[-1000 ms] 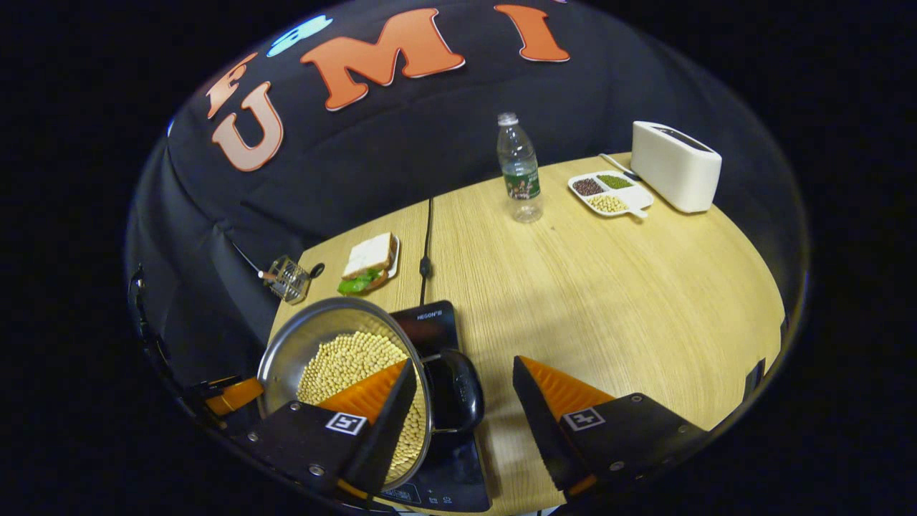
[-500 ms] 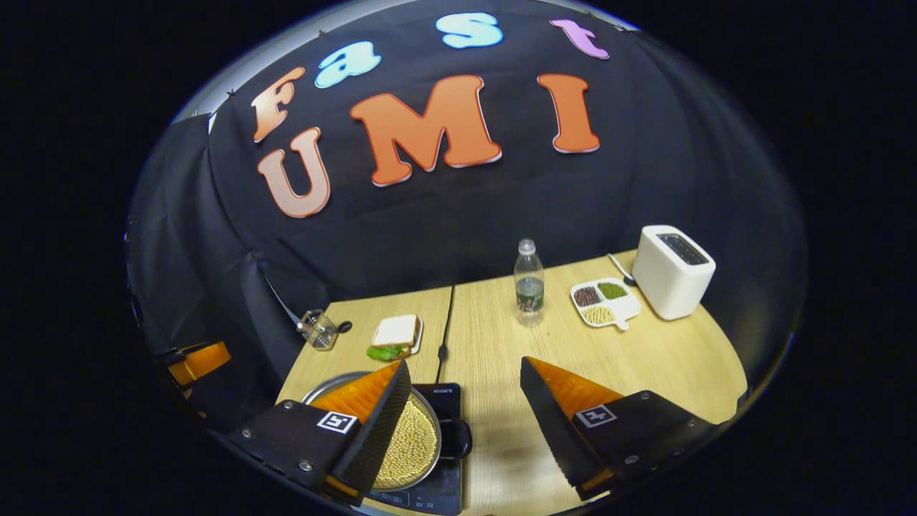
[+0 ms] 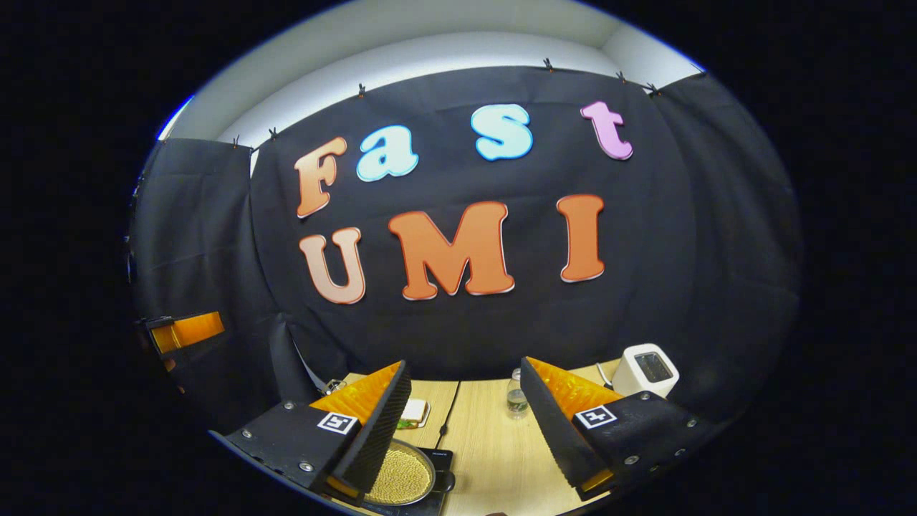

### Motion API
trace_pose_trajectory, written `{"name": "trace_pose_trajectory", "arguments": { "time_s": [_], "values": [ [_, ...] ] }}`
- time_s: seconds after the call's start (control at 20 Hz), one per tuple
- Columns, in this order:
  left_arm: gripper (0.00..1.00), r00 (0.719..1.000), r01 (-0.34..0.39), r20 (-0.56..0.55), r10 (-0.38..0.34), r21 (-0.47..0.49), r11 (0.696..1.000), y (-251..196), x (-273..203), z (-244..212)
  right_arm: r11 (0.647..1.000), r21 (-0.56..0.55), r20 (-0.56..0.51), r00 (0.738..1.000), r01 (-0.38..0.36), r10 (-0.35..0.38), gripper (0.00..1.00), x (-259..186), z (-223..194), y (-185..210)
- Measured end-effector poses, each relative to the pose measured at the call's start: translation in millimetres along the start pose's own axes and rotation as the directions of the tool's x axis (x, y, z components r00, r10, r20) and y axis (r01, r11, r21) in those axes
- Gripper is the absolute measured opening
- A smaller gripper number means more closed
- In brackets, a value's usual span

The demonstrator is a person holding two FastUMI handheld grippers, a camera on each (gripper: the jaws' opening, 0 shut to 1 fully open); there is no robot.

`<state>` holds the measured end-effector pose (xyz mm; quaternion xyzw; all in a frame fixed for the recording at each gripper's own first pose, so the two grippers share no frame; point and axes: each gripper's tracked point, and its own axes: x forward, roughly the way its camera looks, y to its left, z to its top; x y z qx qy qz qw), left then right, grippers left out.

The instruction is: First push the handle of the pot to place it horizontally, then grasp the pot with both hands and set it on the induction cooktop.

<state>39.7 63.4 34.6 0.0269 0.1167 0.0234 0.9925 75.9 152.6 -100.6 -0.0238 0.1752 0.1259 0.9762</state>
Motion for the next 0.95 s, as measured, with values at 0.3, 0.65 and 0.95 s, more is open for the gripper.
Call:
{"name": "trace_pose_trajectory", "arguments": {
  "time_s": [0.3,0.65,0.95],
  "values": [
    [0.97,0.980,-0.003,0.198,0.000,0.016,1.000,-25.0,-40.4,94.9,0.996,-0.046,0.183,0.981,0.073,-0.063,0.95,-50.4,94.1,-28.6],
    [0.97,0.967,0.087,0.250,-0.057,-0.111,0.990,-27.3,-68.4,130.7,0.995,-0.077,0.286,0.958,0.056,-0.032,0.95,-80.6,146.5,-14.3],
    [0.97,0.956,-0.028,0.289,0.051,-0.082,0.996,7.4,-89.8,140.1,0.995,-0.093,0.302,0.953,0.037,-0.007,0.95,-91.5,154.4,-13.8]
  ]
}}
